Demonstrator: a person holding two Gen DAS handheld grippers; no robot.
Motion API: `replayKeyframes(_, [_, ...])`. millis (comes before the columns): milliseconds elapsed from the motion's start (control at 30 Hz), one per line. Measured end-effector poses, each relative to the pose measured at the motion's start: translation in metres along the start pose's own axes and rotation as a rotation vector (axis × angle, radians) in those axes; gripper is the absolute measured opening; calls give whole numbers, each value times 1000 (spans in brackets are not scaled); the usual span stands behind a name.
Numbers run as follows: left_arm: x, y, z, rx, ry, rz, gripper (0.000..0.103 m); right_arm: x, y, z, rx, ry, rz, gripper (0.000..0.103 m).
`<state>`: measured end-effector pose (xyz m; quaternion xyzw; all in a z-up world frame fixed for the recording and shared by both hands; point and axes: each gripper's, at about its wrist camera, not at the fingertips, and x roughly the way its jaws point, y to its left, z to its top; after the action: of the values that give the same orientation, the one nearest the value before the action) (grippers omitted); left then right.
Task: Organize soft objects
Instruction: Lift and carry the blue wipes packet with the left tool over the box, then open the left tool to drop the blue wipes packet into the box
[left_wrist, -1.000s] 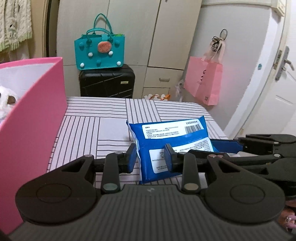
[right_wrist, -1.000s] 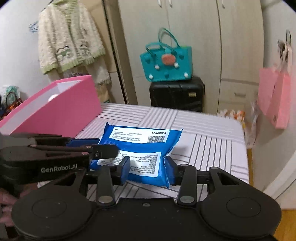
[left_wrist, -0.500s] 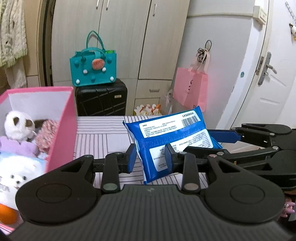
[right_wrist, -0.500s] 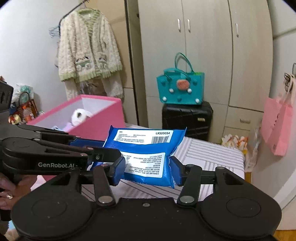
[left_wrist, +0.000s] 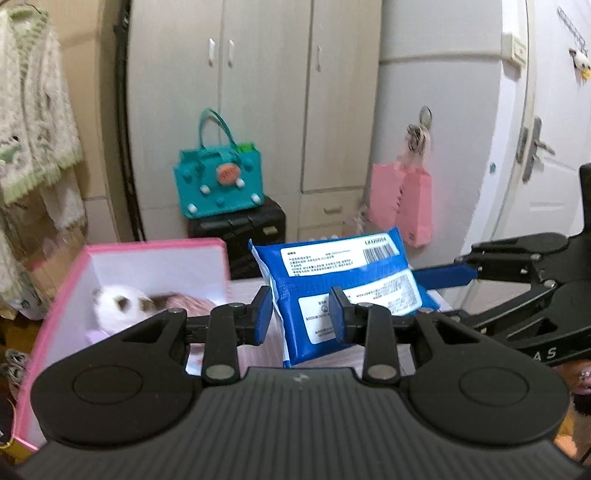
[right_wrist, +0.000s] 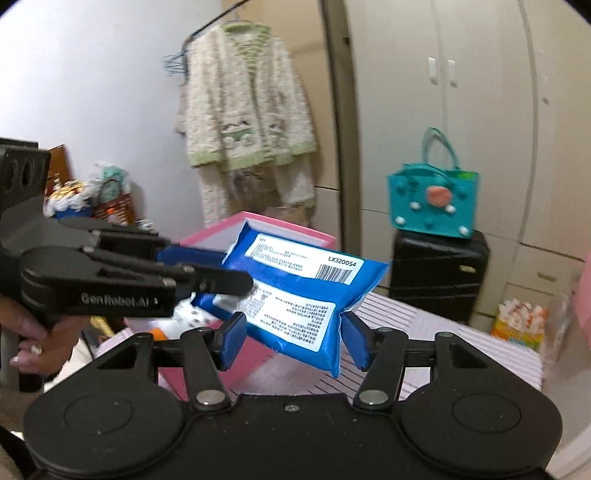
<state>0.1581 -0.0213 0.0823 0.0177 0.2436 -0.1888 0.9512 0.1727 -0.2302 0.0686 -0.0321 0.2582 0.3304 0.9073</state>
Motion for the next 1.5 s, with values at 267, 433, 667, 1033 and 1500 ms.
replayKeyframes(267, [-38, 51, 12, -33, -56, 80, 31, 26, 37, 38, -84, -24, 80, 62])
replayKeyframes(433, [-41, 77, 20, -25, -43, 137, 31, 55, 43, 57, -86, 15, 114, 49])
replayKeyframes(667, [-21, 114, 22, -12, 40, 200, 31, 106, 49, 69, -82, 144, 171, 38])
replayKeyframes(1033, [50, 168, 6, -77, 256, 187, 31, 186, 45, 66, -80, 304, 84, 38])
replayKeyframes(1500, [107, 180, -10, -52, 412, 162, 36, 217, 41, 54, -56, 402, 15, 45])
